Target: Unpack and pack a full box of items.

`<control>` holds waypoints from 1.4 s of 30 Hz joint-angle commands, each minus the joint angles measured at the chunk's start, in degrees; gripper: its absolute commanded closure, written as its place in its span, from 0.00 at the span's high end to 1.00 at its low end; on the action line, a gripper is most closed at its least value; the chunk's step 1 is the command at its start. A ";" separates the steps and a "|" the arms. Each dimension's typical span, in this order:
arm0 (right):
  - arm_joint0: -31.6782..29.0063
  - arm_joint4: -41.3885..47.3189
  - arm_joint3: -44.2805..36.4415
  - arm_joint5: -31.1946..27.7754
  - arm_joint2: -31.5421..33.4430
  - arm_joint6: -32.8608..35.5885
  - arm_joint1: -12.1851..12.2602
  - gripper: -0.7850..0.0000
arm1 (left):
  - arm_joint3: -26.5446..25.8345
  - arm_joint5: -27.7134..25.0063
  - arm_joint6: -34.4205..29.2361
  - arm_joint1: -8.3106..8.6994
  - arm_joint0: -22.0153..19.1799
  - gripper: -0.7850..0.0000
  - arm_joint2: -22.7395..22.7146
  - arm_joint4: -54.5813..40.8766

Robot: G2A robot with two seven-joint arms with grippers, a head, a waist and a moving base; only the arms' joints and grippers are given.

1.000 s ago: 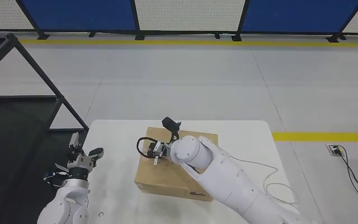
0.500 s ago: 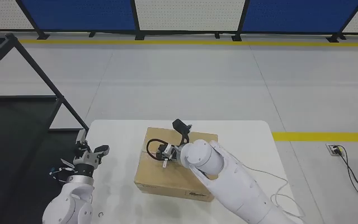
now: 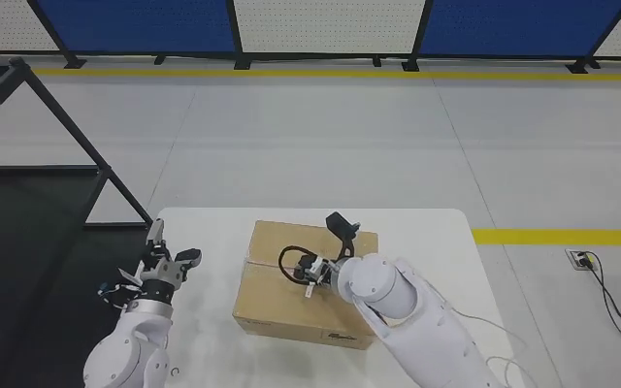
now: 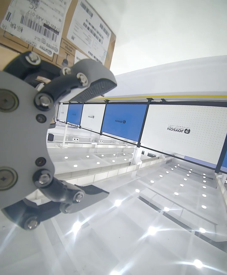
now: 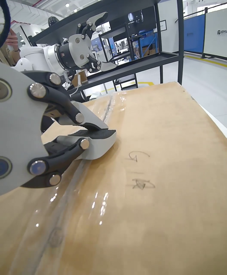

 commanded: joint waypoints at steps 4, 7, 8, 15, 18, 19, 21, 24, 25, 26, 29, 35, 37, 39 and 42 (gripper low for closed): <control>-2.72 -1.75 -2.90 1.23 3.01 -0.03 1.04 0.00 | -0.30 -0.72 -2.60 0.09 0.04 1.00 0.75 0.95; -3.97 -2.67 -4.41 1.69 4.47 0.34 1.56 0.00 | -0.60 -1.07 -3.78 0.12 0.11 1.00 1.12 1.25; -4.40 -2.93 -4.87 1.82 4.97 0.48 1.74 0.00 | -0.60 -1.07 -3.78 0.12 0.11 1.00 1.12 1.25; -7.31 -4.40 -7.68 2.65 8.48 1.34 2.88 0.00 | -0.60 -1.07 -3.78 0.12 0.11 1.00 1.12 1.25; -8.53 -4.70 -8.54 2.80 10.31 1.82 3.39 0.00 | -0.60 -1.07 -3.78 0.12 0.11 1.00 1.12 1.25; -8.99 -4.79 -8.87 2.78 10.84 2.03 3.55 0.00 | -0.60 -1.07 -3.78 0.12 0.11 1.00 1.12 1.25; -9.97 -5.01 -9.70 2.80 12.07 2.20 3.90 0.00 | -0.60 -1.07 -3.78 0.12 0.11 1.00 1.12 1.25; -11.71 -5.24 -11.29 2.98 13.94 2.36 4.41 0.00 | -0.60 -1.07 -3.78 0.12 0.11 1.00 1.12 1.25; -12.36 -5.36 -11.89 2.99 14.51 2.45 4.58 0.00 | -0.60 -1.07 -3.78 0.12 0.11 1.00 1.12 1.25; -13.03 -5.49 -12.57 2.99 15.08 2.50 4.75 0.00 | -0.60 -1.07 -3.78 0.12 0.11 1.00 1.12 1.25; -15.13 -5.82 -14.54 3.35 17.03 2.18 5.25 0.00 | -0.60 -1.07 -3.78 0.12 0.11 1.00 1.12 1.25; -19.29 -5.51 -18.13 3.43 20.89 1.34 6.08 0.00 | -0.60 -1.07 -3.78 0.12 0.11 1.00 1.12 1.25; -20.54 -5.26 -19.06 3.44 22.15 0.93 6.31 0.00 | -0.60 -1.07 -3.78 0.12 0.11 1.00 1.12 1.25; -21.73 -4.81 -19.90 3.24 23.52 0.65 6.53 0.00 | -0.60 -1.07 -3.78 0.12 0.11 1.00 1.12 1.25; -23.56 -3.63 -21.20 2.37 25.63 0.84 6.87 0.00 | -0.60 -1.07 -3.78 0.12 0.11 1.00 1.12 1.25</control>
